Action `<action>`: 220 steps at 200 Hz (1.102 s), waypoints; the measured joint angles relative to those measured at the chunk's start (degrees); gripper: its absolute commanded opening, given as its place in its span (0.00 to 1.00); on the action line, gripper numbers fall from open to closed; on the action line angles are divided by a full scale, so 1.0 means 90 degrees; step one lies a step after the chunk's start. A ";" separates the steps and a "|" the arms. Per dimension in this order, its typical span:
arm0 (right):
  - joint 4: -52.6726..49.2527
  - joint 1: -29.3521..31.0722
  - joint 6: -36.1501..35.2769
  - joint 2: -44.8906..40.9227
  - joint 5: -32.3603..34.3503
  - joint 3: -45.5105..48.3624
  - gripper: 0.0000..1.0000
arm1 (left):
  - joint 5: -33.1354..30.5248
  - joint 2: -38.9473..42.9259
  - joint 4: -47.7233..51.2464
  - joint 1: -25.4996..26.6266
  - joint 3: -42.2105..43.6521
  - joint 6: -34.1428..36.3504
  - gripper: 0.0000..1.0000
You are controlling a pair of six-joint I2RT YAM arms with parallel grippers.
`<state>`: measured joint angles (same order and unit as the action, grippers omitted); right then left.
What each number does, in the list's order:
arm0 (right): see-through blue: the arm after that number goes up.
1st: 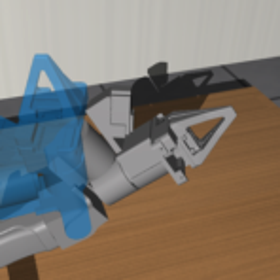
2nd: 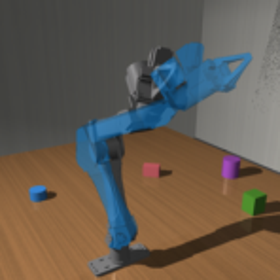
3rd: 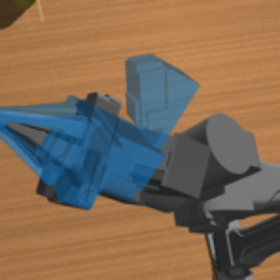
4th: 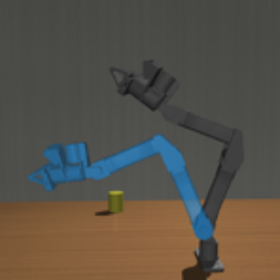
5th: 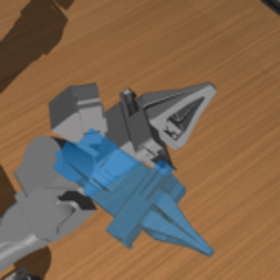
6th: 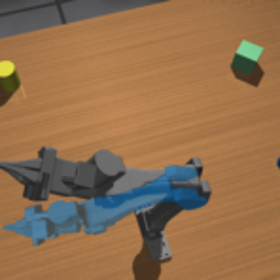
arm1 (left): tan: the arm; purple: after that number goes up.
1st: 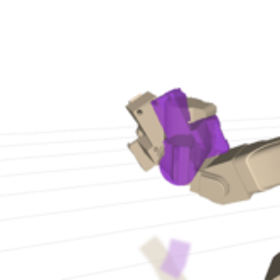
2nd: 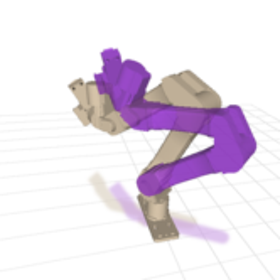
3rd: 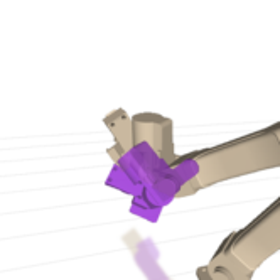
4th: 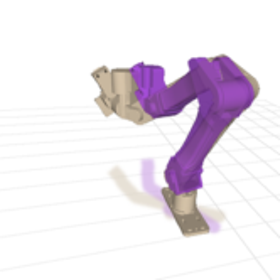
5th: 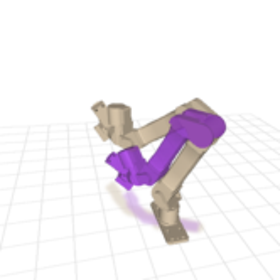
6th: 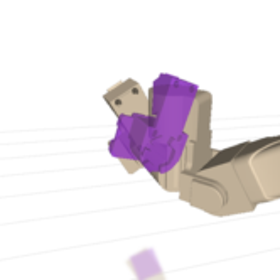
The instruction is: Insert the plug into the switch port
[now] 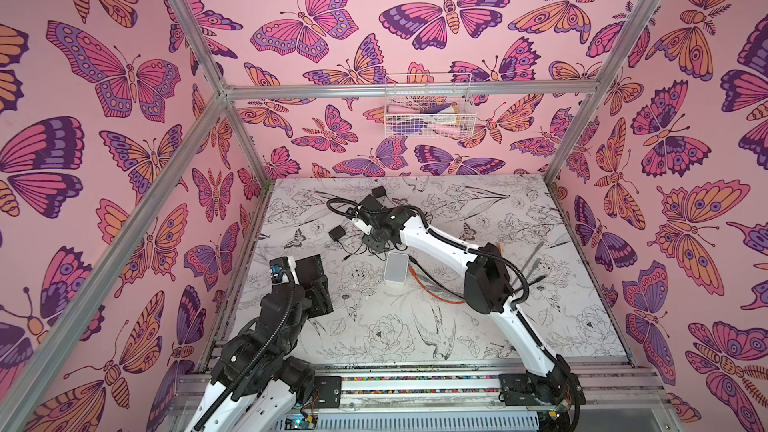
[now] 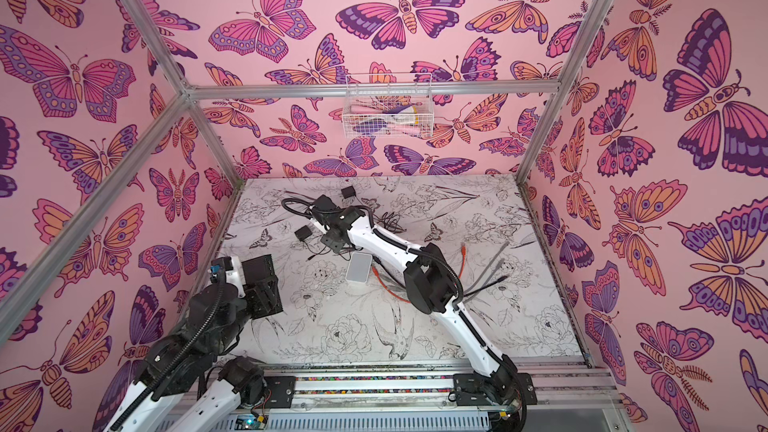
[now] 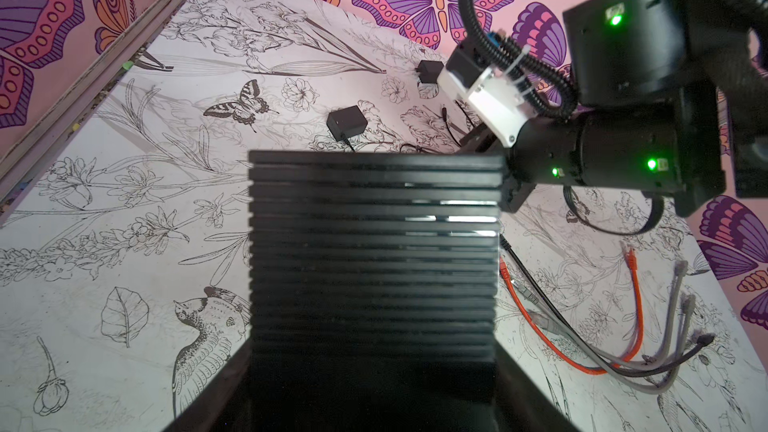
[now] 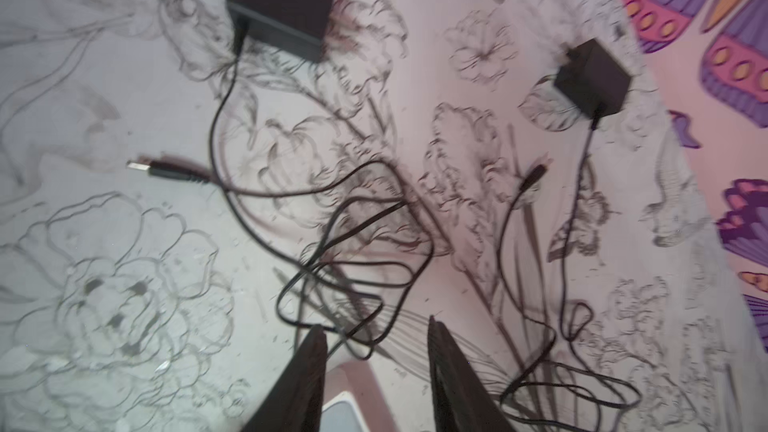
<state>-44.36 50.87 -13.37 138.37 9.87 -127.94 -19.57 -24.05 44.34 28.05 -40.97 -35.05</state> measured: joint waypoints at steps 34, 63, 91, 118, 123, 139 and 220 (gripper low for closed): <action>-0.0053 0.0121 0.0160 -0.0032 -0.1375 0.0114 0.26 | -0.0056 -0.0012 -0.0146 -0.0005 0.0000 0.0002 0.00; 0.0187 0.0163 0.0636 0.0449 -0.2047 -0.0916 0.20 | -0.0131 -0.0029 -0.0172 -0.0049 0.0000 0.0000 0.00; 0.0585 0.0204 0.1015 0.0760 -0.2280 -0.1217 0.17 | -0.0165 -0.0029 -0.0233 -0.0097 0.0000 0.0000 0.00; 0.0702 0.0250 0.1321 0.1355 -0.2395 -0.1773 0.16 | -0.0168 0.0000 -0.0255 -0.0148 0.0000 0.0000 0.00; 0.0721 0.0257 0.1362 0.1455 -0.2402 -0.1851 0.16 | -0.0168 0.0000 -0.0255 -0.0158 0.0000 0.0000 0.00; 0.0848 0.0270 0.1525 0.1732 -0.2438 -0.1965 0.15 | -0.0168 0.0000 -0.0255 -0.0172 0.0000 0.0000 0.00; 0.1263 0.0257 0.2052 0.2353 -0.2331 -0.2429 0.15 | -0.0165 0.0000 -0.0255 -0.0294 0.0000 0.0002 0.00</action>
<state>-32.99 53.19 5.10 159.54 -11.11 -149.80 -21.06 -24.05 42.04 25.41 -40.97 -35.03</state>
